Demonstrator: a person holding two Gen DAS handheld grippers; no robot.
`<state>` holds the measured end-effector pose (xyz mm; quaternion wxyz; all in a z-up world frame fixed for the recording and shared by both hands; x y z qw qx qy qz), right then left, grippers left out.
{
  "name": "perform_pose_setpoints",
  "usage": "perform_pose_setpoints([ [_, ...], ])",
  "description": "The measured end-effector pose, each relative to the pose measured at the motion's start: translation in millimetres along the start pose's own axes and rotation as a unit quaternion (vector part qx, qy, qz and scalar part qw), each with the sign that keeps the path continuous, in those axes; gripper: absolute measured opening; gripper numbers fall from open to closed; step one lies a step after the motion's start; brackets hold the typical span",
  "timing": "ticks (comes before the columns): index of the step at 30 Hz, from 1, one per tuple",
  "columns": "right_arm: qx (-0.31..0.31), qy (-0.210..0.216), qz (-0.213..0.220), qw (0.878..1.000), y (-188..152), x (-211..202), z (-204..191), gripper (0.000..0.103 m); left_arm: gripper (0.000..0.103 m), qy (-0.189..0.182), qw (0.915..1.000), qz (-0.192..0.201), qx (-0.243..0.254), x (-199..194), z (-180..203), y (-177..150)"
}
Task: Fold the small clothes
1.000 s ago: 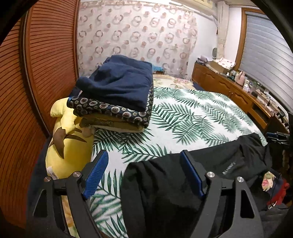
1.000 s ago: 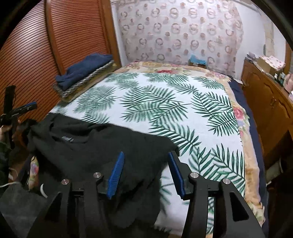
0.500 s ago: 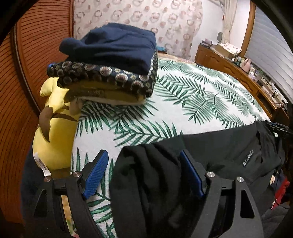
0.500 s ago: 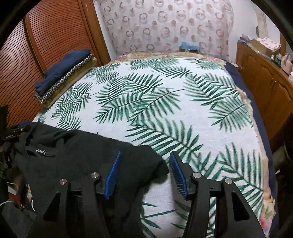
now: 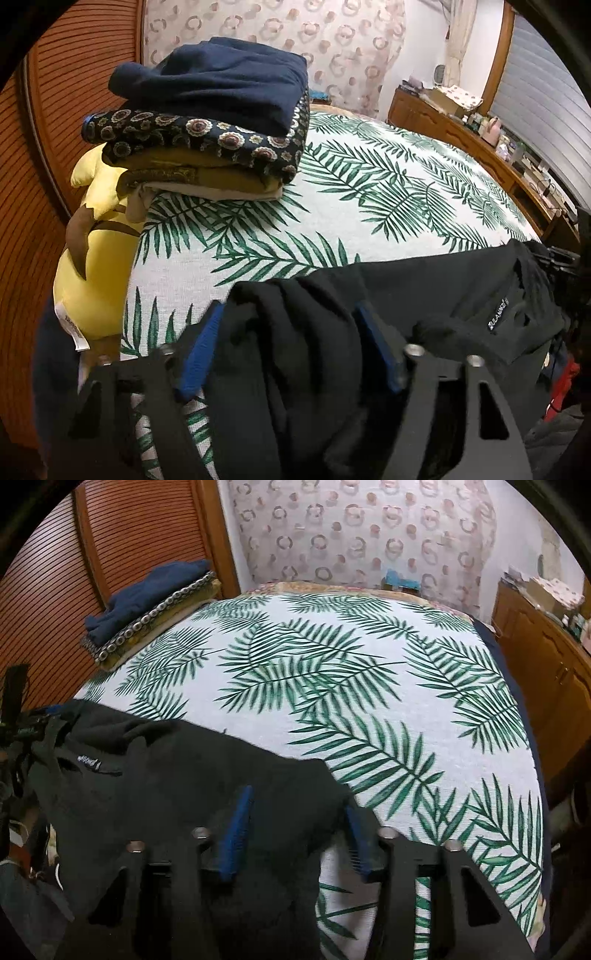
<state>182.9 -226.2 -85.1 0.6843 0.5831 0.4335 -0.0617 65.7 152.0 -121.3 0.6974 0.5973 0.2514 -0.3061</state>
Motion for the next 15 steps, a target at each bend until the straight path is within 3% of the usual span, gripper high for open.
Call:
perform_pose_setpoints([
  [3, -0.006, 0.018, -0.005, 1.000, -1.0, 0.4, -6.8, 0.021, 0.047, -0.005, 1.0000, 0.001, 0.005, -1.2, -1.5, -0.3],
  [5, -0.002, 0.034, -0.009, 0.999, -1.7, 0.6, -7.9, 0.017, 0.024, -0.034, 0.9994, -0.005, -0.007, -2.4, -3.1, -0.4],
  [9, 0.008, 0.060, 0.004, 0.998, -1.8, -5.2, -6.2, 0.014, 0.017, -0.042, 0.9991, 0.008, -0.004, -13.8, 6.3, 1.1],
  [15, 0.042, 0.087, 0.094, 0.991, 0.0, -73.7, -0.7, 0.013, 0.016, -0.069, 0.9932, 0.093, 0.017, -85.4, 36.3, 14.4],
])
Point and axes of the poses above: each gripper's, at about its wrist camera, not at the fingertips, and x roughly the way its jaws point, z to its right, y to its top, the point moved 3 cm from there along x, roughly the way its jaws point, and after that the axes turned 3 degrees about z, right-handed, at the moved point
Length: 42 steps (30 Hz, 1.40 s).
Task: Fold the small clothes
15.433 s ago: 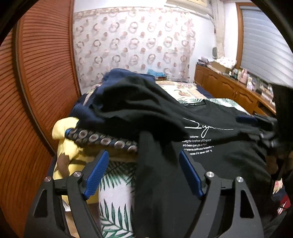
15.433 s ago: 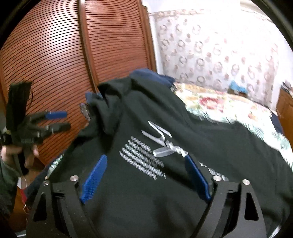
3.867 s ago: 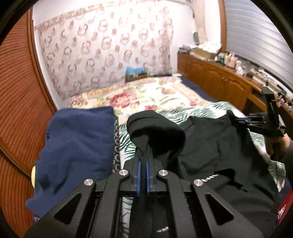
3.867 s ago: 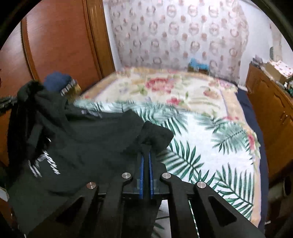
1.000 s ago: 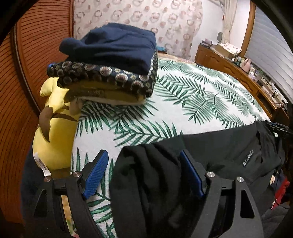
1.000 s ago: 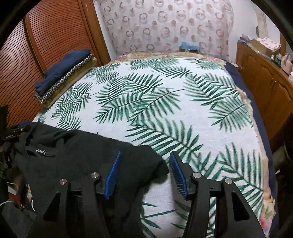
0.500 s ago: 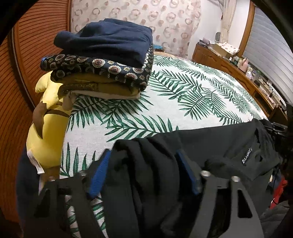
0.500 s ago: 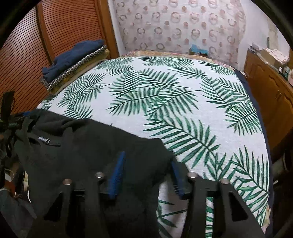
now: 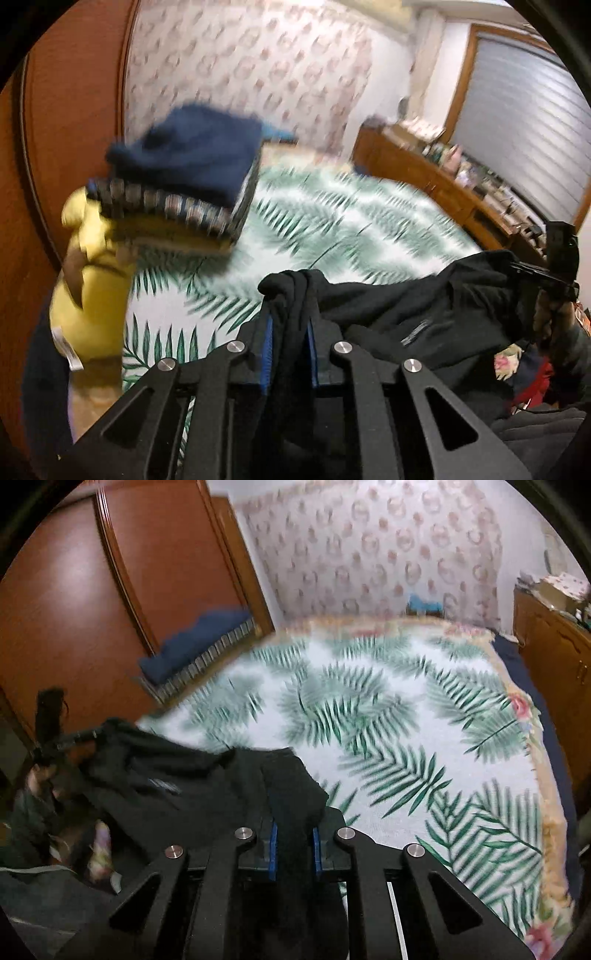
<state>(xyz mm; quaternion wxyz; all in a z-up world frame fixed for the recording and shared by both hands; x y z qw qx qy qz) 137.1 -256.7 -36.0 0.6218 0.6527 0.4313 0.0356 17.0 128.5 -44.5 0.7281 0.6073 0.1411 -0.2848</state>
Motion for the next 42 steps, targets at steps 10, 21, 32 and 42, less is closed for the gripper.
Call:
perform_pose_setpoints([
  [10, 0.012, -0.016, 0.090, 0.996, 2.6, -91.9, -3.2, 0.013, 0.015, -0.020, 0.9930, 0.110, 0.039, -73.1, 45.1, 27.2],
  [21, -0.049, -0.016, 0.191, 0.980, 22.2, -195.0, -48.9, 0.013, 0.015, -0.056, 0.9752, 0.209, 0.047, -142.7, 72.8, 69.0],
  [32, -0.108, -0.068, 0.239, 0.963, 92.3, -232.4, -48.2, 0.013, 0.015, -0.025, 0.9647, 0.253, 0.067, -115.8, 75.5, 169.1],
  [42, -0.035, -0.215, 0.082, 0.973, 176.6, -31.6, 72.3, 0.043, 0.048, 0.076, 0.9856, 0.120, 0.092, 95.3, 5.9, 220.6],
])
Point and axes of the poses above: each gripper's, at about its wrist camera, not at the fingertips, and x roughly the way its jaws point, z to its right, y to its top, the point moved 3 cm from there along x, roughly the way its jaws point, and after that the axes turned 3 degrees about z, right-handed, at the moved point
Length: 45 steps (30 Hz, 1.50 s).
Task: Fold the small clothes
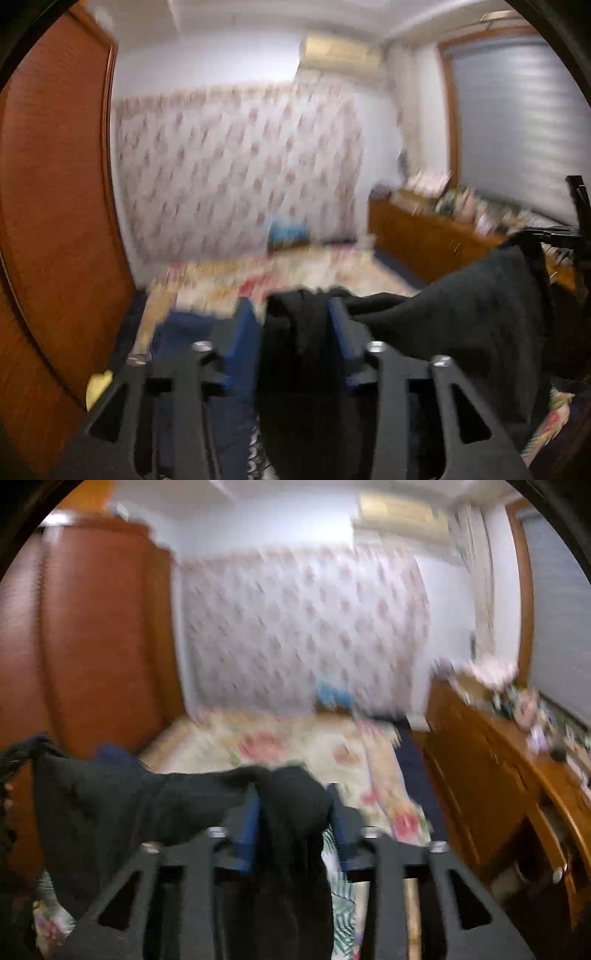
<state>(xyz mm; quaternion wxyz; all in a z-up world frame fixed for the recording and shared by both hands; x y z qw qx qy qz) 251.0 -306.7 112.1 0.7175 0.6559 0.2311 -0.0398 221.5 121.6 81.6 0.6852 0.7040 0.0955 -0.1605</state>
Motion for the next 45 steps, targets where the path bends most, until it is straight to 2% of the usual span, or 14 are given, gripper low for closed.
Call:
perform_pose_setpoints([
  [2, 0.018, -0.028, -0.046, 0.998, -23.7, 44.9, 8.6, 0.044, 0.049, 0.000, 0.9997, -0.026, -0.002, 18.2, -6.4, -22.5],
  [4, 0.038, -0.025, -0.068, 0.997, -50.6, 65.7, 13.3, 0.044, 0.052, -0.004, 0.9988, -0.048, -0.002, 23.5, -9.2, -43.3],
  [6, 0.045, -0.010, -0.080, 0.996, -77.2, 70.7, 13.2, 0.044, 0.062, -0.011, 0.9981, -0.060, -0.005, 19.6, -9.8, -63.1],
  [8, 0.041, -0.001, -0.090, 0.995, -93.7, 70.3, 13.6, 0.044, 0.077, -0.029, 0.9968, -0.072, -0.015, 12.1, -9.7, -82.7],
  [13, 0.034, 0.029, -0.101, 0.994, -135.7, 42.4, 19.3, 0.051, 0.078, -0.037, 0.9950, -0.089, -0.023, -11.3, 1.5, -114.5],
  [15, 0.028, 0.036, -0.100, 0.994, -119.9, 36.3, 36.9, 0.052, 0.078, -0.034, 0.9943, -0.098, -0.026, -20.6, 3.8, -129.5],
  [20, 0.022, 0.059, -0.115, 0.991, -152.8, 1.8, 32.0, 0.052, 0.077, -0.025, 0.9900, -0.137, -0.023, -36.0, 2.0, -168.7],
  [26, 0.021, 0.058, -0.137, 0.989, -168.3, 3.6, 35.9, 0.052, 0.053, -0.013, 0.9825, -0.181, -0.041, -35.3, -10.0, -199.7],
  [32, 0.014, 0.035, -0.145, 0.989, -176.9, -4.7, 40.7, 0.052, 0.050, 0.014, 0.9757, -0.215, -0.041, -30.8, -15.5, -220.0],
  [37, 0.014, 0.022, -0.140, 0.990, -175.6, -7.9, 45.6, 0.052, 0.047, 0.008, 0.9739, -0.221, -0.051, -31.3, -16.5, -227.1],
  [39, 0.002, 0.018, -0.138, 0.990, -176.0, -8.2, 44.4, 0.052, 0.030, -0.007, 0.9737, -0.220, -0.058, -32.1, -19.1, -227.2],
  [40, -0.006, 0.013, -0.135, 0.991, -174.7, -8.8, 44.9, 0.053, 0.012, -0.014, 0.9734, -0.221, -0.059, -33.3, -17.4, -227.0],
  [41, -0.012, 0.009, -0.132, 0.991, -175.3, -7.9, 42.2, 0.055, 0.006, -0.018, 0.9732, -0.221, -0.061, -35.9, -15.1, -226.9],
  [45, -0.022, 0.008, -0.111, 0.993, -183.2, -6.8, 43.3, 0.059, 0.006, -0.016, 0.9786, -0.195, -0.063, -63.1, -7.0, -218.5],
])
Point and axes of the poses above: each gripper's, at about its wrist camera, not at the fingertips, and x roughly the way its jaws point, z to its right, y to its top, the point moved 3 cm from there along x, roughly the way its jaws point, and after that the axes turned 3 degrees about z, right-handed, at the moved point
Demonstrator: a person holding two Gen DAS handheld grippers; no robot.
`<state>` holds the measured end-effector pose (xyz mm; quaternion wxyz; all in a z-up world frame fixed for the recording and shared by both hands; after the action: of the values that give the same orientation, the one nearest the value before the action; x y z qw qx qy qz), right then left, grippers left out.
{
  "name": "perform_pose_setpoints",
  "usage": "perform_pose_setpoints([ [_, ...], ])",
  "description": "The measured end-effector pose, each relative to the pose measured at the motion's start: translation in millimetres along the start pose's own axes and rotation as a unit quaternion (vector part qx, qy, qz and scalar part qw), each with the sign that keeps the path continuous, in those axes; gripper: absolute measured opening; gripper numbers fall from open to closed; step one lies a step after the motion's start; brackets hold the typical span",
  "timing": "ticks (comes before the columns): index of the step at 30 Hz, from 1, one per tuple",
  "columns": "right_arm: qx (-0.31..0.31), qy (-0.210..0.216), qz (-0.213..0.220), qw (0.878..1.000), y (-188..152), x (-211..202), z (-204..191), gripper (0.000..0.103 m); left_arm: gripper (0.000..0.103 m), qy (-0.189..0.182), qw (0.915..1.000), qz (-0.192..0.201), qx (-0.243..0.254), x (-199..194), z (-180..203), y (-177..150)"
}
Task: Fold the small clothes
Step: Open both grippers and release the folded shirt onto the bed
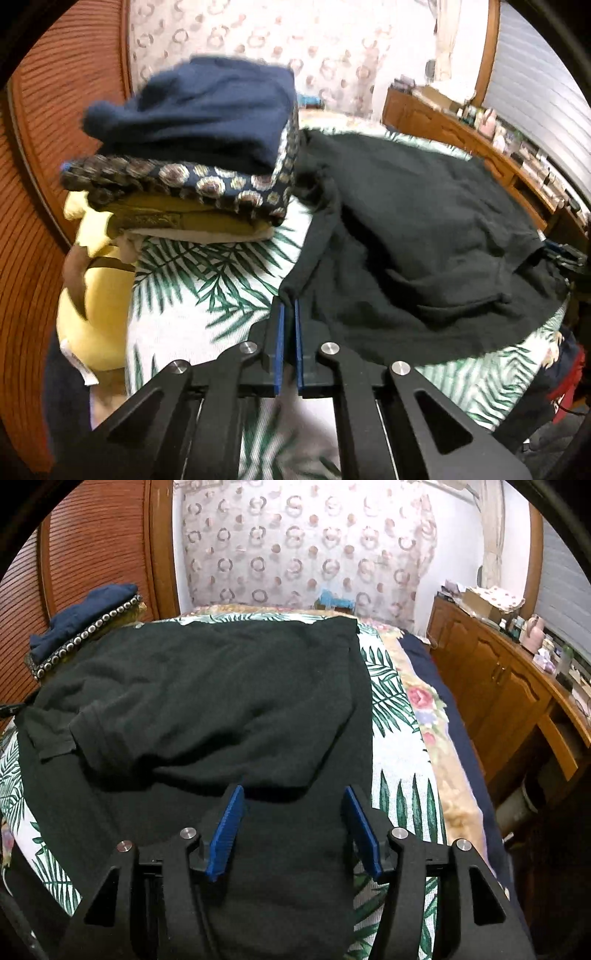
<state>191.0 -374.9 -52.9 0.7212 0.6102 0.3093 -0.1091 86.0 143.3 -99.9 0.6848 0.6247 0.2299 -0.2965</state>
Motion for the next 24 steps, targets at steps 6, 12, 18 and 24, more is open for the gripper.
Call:
perform_pose_setpoints([
  [6, -0.004, 0.005, 0.021, 1.000, -6.4, 3.3, -5.0, 0.060, 0.006, 0.035, 0.9981, 0.035, -0.037, -48.9, -10.4, -14.8],
  [12, -0.006, 0.007, 0.022, 1.000, -13.8, 5.6, -9.5, 0.060, 0.006, 0.032, 0.9986, 0.014, -0.040, -35.9, -8.7, -22.4],
  [18, -0.006, 0.007, 0.023, 1.000, -17.8, 6.7, -9.4, 0.060, 0.006, 0.035, 0.9985, 0.016, -0.038, -43.0, -7.2, -30.6],
  [24, 0.012, -0.001, 0.003, 1.000, -19.2, 2.7, -3.9, 0.060, 0.006, 0.044, 0.9982, 0.010, -0.040, -43.7, -10.1, -41.8],
])
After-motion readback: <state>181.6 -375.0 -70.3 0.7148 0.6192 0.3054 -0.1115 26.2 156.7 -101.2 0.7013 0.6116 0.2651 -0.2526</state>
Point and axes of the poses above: each gripper's, at about its wrist camera, not at the fingertips, and x roughly the way its jaws point, z to its right, y to its top, the point moved 3 cm from there along x, roughly the way its jaws point, and after that the axes turned 3 degrees about z, right-handed, at the moved point
